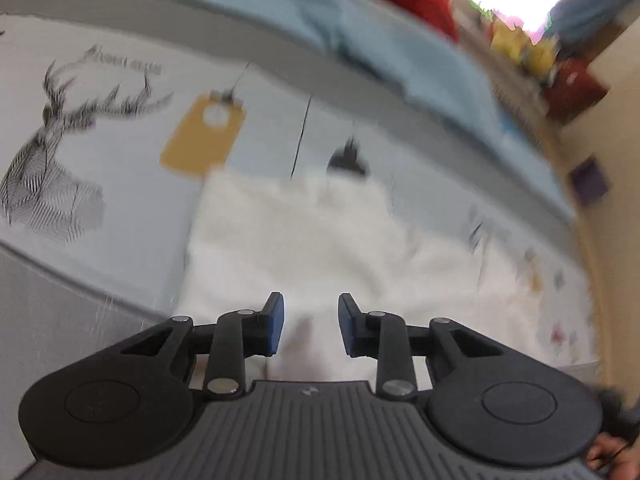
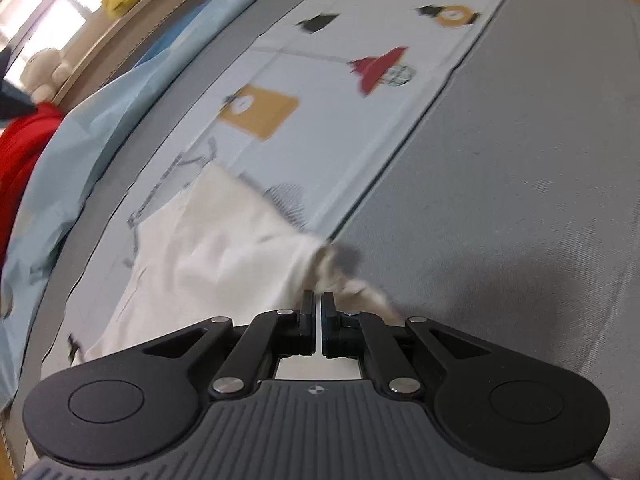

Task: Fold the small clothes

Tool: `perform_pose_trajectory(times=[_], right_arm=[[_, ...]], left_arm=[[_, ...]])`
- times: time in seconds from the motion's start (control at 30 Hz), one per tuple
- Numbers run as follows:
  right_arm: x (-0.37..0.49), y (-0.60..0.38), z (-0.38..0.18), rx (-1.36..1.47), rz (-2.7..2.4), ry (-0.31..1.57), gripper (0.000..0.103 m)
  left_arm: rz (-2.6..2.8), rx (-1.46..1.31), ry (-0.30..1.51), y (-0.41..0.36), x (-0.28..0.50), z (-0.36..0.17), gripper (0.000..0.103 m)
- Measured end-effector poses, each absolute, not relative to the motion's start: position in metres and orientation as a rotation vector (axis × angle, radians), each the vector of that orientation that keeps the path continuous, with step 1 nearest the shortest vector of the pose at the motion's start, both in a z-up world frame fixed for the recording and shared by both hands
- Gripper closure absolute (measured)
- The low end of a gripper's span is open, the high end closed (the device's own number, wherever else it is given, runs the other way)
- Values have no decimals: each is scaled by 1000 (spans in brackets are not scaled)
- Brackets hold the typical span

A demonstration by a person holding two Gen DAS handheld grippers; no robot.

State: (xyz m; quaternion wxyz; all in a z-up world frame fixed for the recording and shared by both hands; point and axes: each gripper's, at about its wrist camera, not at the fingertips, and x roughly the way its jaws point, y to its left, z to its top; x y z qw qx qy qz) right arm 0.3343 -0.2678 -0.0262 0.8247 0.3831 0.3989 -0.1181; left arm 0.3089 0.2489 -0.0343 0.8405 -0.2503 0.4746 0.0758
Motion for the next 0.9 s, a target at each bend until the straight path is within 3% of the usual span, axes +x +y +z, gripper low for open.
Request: perform_pose_trajectory(times=[0.23,0.33,0.57,0.7,0.9], right_arm=[[335,-265,-26,813,-241,852,96],[331,-264,-30,806,-255,845,96],[326,-248,-8,669,-228,737,96],[332,-238,-5,601,-161,714,96],[350,-249,-33,633,-158,849,90]], left_arm=[[165,-457,1091,236,313,-69,71],[175,-367,1099,230,317,-78,100],[258,-231,805,227,303,-16,98],[373,-139,826,225,304,-26,95],[189,-301,925,226,311,-48,90]])
